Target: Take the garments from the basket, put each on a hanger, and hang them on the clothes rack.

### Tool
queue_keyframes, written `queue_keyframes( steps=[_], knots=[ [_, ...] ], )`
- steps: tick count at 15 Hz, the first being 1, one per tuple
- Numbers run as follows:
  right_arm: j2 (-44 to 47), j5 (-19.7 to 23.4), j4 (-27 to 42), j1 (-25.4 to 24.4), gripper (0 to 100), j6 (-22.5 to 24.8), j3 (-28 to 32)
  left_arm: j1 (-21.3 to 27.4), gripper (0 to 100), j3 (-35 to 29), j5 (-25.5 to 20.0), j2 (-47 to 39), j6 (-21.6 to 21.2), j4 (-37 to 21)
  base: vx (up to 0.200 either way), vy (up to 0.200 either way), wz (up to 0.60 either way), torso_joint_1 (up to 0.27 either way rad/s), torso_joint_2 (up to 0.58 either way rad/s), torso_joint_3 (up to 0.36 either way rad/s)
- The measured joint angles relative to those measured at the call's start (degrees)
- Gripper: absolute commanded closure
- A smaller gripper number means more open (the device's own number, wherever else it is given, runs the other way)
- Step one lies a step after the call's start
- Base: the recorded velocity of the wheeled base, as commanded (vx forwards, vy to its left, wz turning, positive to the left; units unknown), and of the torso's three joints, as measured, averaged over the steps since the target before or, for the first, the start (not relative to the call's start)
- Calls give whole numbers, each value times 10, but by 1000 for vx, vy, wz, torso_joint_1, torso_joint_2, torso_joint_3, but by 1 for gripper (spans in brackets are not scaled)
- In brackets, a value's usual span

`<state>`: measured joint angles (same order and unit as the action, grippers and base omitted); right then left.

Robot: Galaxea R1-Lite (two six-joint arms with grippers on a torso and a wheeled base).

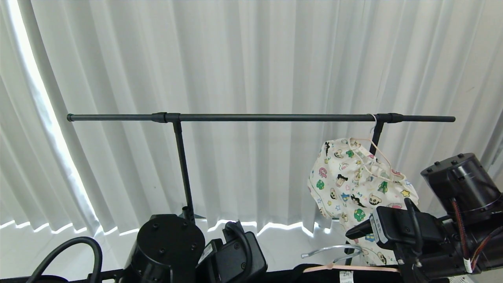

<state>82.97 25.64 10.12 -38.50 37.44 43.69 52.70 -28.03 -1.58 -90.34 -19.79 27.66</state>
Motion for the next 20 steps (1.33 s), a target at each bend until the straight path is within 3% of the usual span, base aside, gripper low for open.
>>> queue_keyframes(
  steps=[3, 4, 15, 16, 20],
  knots=[
    [7, -11, 0, -2, 0, 0, -1, -1, 100, 0, 0, 0, 0, 0, 0, 0, 0, 0, 0, 0],
    [8, -12, 0, -3, 100, 0, -1, -1, 100, 0, 0, 0, 0, 0, 0, 0, 0, 0, 0, 0],
    [-8, -13, -26, -2, 100, 0, -17, -1, 100, 0, 1, 1, 1, 2, 0, 0, 0, 0, 0, 0],
    [-13, -13, -38, -2, 100, 1, -24, -1, 0, 0, 0, 1, 2, 2, 0, 0, 0, 0, 0, 0],
    [-46, -37, -56, -3, 100, 47, -50, -1, 0, 0, -1, 4, 19, 3, 0, 0, 0, 0, 0, 0]
  ],
)
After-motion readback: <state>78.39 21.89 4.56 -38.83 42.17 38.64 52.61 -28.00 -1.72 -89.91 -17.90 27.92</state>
